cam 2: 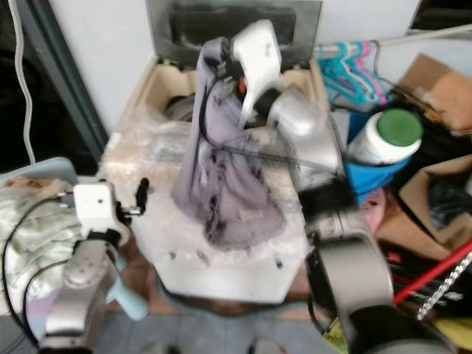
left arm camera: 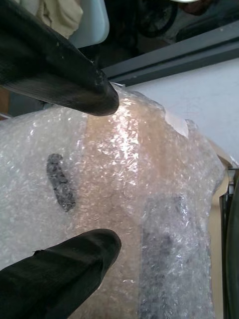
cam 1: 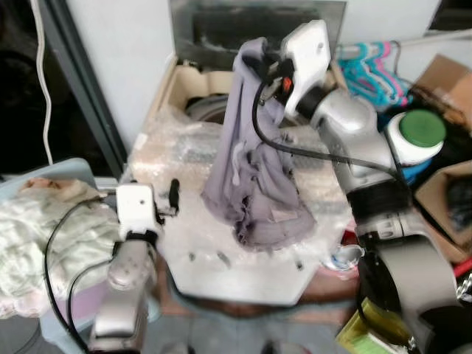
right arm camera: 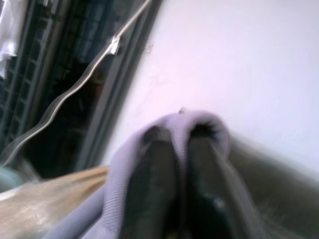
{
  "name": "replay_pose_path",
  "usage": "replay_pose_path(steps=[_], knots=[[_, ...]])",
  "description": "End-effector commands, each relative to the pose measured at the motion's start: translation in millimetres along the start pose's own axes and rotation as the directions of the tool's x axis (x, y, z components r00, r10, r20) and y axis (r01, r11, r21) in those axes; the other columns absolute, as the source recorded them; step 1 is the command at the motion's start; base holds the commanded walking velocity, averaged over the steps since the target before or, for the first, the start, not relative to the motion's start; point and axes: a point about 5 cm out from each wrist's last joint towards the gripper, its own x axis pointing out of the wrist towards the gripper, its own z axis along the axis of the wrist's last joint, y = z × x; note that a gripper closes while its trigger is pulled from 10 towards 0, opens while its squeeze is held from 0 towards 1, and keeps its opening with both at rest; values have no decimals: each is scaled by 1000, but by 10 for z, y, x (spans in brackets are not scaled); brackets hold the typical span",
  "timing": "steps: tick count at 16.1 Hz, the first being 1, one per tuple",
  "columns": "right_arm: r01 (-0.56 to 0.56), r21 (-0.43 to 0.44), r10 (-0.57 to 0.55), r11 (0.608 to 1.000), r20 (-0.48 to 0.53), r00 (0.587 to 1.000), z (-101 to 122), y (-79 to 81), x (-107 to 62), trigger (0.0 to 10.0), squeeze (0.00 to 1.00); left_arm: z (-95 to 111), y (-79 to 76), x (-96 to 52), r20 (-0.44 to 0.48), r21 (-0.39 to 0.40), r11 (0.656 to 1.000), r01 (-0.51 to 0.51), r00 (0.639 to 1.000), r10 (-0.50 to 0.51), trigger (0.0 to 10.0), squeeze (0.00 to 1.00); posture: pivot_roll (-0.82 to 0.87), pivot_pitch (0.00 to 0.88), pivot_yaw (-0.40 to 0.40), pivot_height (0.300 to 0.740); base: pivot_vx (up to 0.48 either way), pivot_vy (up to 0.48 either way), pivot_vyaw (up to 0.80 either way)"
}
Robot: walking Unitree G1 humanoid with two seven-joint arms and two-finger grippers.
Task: Clothes washing
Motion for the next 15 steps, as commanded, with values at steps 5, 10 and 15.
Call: replay_pose_path(steps=[5, 10, 15], knots=[[453, -16, -424, 891, 326, 845, 1080, -963, 7, 10000, 0, 3, 25, -3, 8, 14, 998, -56, 998, 56, 10000, 0, -5, 0, -27, 740, 0, 0, 0], [219, -18, -218, 976, 38, 975, -53, -433, -112, 10000, 0, -7, -16, 14, 0, 1, 999, -51, 999, 51, 10000, 0, -23, 0, -19, 740, 0, 0, 0], [57, 63, -45, 996, -182, 982, -687, -22, -385, 10000, 1000, -29, -33, 45, -20, 6, 999, -43, 999, 43, 10000, 0, -42, 0, -1, 740, 0, 0, 0]])
